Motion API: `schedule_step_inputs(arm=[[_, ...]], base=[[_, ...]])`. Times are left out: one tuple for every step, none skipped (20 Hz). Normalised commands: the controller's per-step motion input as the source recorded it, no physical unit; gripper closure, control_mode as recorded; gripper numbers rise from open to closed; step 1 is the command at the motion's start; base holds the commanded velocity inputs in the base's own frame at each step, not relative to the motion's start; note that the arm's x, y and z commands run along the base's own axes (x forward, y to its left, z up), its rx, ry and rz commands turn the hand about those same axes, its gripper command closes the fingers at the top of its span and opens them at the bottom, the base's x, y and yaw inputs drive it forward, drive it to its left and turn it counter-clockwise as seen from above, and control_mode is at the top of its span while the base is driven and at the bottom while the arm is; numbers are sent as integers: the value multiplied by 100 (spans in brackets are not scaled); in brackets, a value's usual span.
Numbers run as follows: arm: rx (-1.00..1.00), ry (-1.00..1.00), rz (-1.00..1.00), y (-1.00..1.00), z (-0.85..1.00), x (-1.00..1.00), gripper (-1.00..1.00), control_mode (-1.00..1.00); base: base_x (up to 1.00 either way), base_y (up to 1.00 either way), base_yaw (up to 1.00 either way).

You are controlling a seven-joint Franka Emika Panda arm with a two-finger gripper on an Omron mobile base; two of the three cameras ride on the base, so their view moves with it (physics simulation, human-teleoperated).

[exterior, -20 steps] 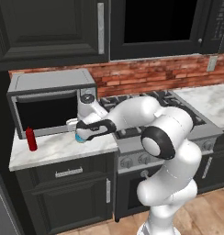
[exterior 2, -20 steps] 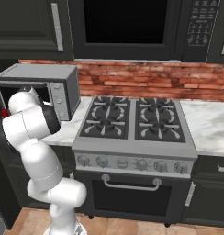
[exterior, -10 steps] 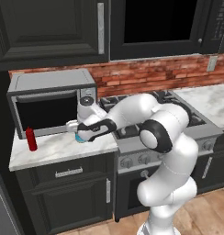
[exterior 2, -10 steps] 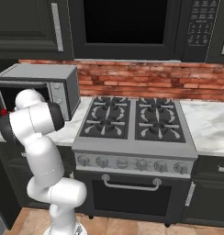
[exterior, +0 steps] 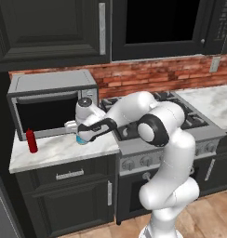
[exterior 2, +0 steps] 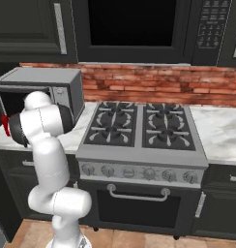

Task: Place the mayonnaise and ketchup from the counter to the top shelf of the fridge. If the existing items in the fridge are on the top shelf, move them to other shelves.

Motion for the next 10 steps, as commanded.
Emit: schedule_step_inputs(arm=[[0, 0, 0, 20, -24, 21, -100, -100], [0, 0, 0, 16, -26, 19, -100, -100], [0, 0, 0, 14, -25, 19, -100, -100], [0, 0, 0, 14, -26, 21, -100, -100], [0, 0, 0, 14, -27, 24, -100, -100], [-1, 0, 0, 13, -26, 25, -100, -100], [0, 0, 0, 11, -24, 26, -100, -100], [-1, 0, 0, 9, -23, 26, -100, -100], [-1, 0, 0, 9, -21, 26, -100, -100], [-1, 0, 0, 6, -17, 26, -100, -100]], base=[[0, 0, 0], [0, 0, 0], [0, 0, 0], [0, 0, 0], [0, 0, 0], [0, 0, 0], [0, 0, 0], [0, 0, 0], [0, 0, 0], [0, 0, 0]])
